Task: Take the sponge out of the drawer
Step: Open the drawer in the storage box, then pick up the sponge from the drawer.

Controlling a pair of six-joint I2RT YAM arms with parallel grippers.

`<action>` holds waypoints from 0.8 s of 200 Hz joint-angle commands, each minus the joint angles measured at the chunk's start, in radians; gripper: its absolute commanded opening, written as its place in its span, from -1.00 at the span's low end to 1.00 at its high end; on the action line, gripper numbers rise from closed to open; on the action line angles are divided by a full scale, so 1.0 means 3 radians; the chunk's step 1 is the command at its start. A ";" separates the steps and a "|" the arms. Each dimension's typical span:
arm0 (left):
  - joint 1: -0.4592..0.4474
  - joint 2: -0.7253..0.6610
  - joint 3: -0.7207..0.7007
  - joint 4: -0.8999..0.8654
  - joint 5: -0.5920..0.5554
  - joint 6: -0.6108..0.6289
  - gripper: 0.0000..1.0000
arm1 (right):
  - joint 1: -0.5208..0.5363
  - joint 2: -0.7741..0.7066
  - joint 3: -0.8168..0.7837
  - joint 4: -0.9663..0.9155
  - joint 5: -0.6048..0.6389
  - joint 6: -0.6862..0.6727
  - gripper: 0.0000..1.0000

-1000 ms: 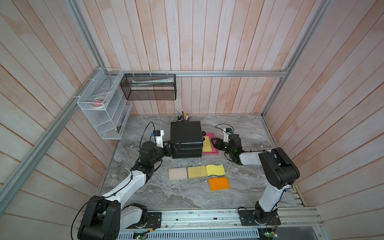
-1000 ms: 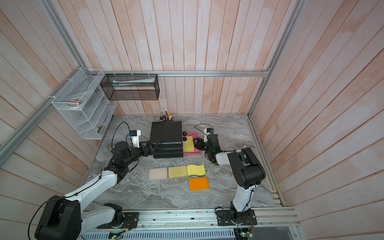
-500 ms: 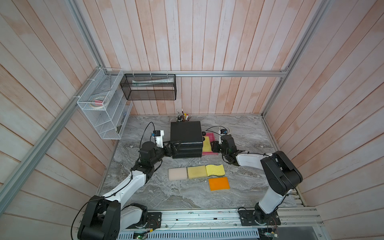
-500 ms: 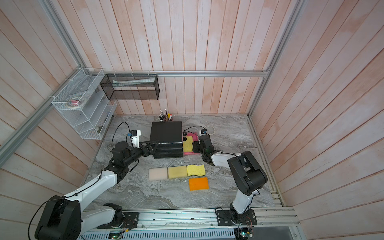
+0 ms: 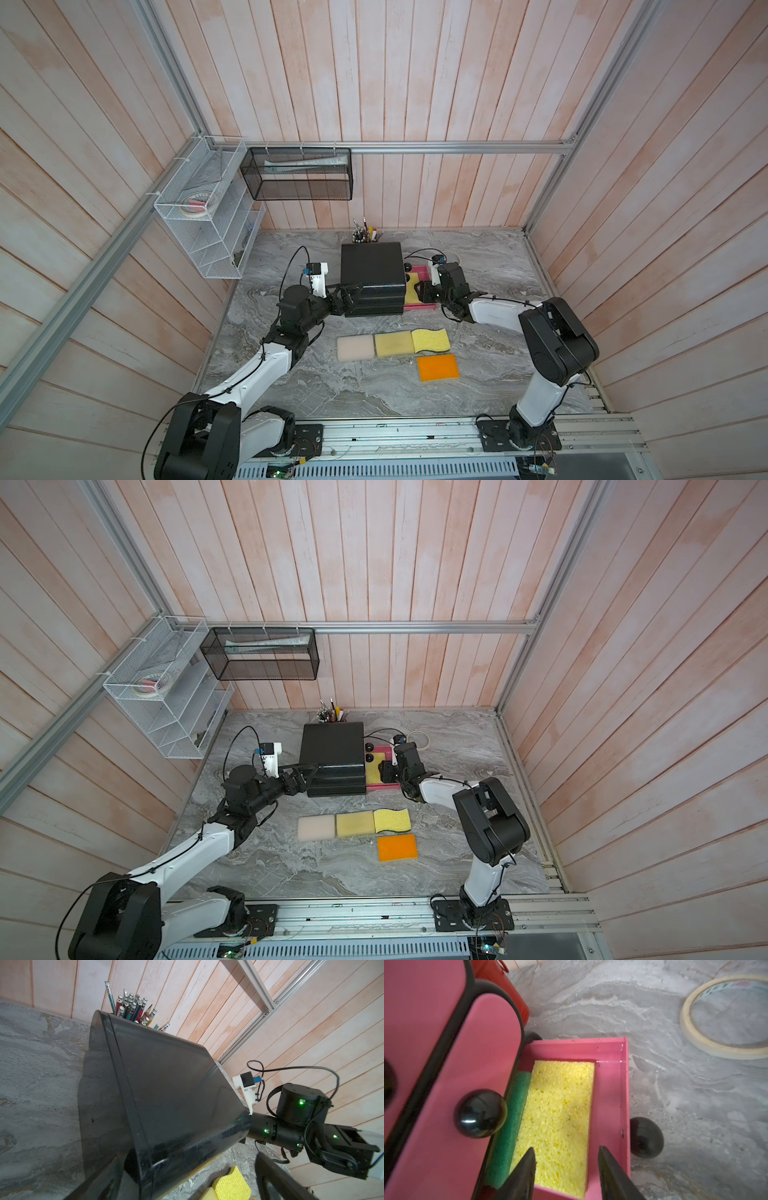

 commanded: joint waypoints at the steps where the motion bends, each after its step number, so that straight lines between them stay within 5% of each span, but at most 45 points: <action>1: -0.0027 -0.0022 -0.0058 0.0073 0.0155 0.0026 1.00 | 0.0002 0.0163 0.0205 -0.0400 -0.0135 -0.0037 0.07; 66: -0.0027 -0.0062 -0.0091 0.0094 0.0155 0.0021 1.00 | 0.0013 0.0410 0.0512 -0.0783 -0.0063 0.0086 0.27; 160: -0.0026 -0.0098 -0.0145 0.0146 0.0159 0.0027 1.00 | 0.0031 0.0648 0.0917 -0.1406 0.0437 0.0130 0.29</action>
